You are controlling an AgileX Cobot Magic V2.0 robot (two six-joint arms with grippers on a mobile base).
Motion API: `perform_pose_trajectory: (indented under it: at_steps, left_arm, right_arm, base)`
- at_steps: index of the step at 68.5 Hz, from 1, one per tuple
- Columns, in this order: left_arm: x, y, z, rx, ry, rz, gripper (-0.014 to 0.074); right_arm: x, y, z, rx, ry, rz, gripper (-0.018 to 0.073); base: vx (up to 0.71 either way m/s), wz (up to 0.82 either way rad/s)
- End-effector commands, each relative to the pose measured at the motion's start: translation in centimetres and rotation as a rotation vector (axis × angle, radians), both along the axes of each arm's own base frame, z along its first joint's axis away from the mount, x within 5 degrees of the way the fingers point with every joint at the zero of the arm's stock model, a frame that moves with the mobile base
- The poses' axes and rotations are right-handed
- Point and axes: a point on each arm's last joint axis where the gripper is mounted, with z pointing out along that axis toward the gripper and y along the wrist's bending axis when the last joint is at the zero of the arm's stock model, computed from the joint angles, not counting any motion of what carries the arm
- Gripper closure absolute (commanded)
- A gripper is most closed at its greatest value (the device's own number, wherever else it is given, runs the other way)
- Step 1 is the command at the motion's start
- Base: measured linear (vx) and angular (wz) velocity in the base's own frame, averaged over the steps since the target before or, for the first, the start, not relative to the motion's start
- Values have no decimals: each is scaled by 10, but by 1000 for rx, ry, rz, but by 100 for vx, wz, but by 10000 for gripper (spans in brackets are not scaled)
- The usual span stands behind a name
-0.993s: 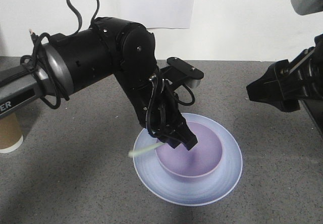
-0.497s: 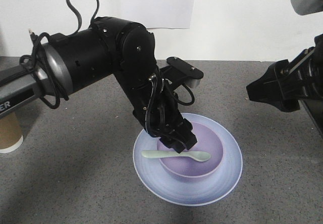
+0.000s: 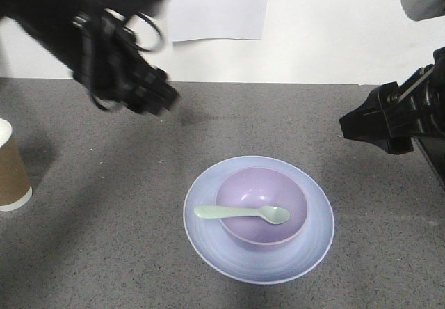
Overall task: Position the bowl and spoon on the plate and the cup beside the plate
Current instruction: 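Open the left gripper, releasing the spoon into the bowl, and lift, then move the open left gripper over the brown paper cup and grasp its rim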
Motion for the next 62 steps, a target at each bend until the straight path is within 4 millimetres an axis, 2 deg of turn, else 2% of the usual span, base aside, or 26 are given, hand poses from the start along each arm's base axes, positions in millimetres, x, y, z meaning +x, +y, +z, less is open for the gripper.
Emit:
perform_pose_trajectory:
  at_steps: [1,17,33,41,48,62]
  left_arm:
    - [-11,35,36,-52,-101,91,108]
    - [-7,106,53,-60,-156,312,108]
    - [-3,155,53,-50,-159,478,108]
    - [-2,176,43,-36,-127,548,108]
    - [-1,192,25,-22,-66,606,108]
    - [-3,210,0,-14,21,684,108]
  right_arm:
    - [-1,-1,14,30,-94,-7,10]
    - [-1,-1,14,31,-95,-7,10]
    - [-1,-1,14,32,-97,-7,10]
    - [-1,-1,14,32,-97,-7,10]
    - [-1,-1,14,32,-97,-7,10]
    - [-1,-1,14,31,-98,-7,10]
  base:
    - [0,0]
    - [0,0]
    - [0,0]
    - [0,0]
    - [0,0]
    - [0,0]
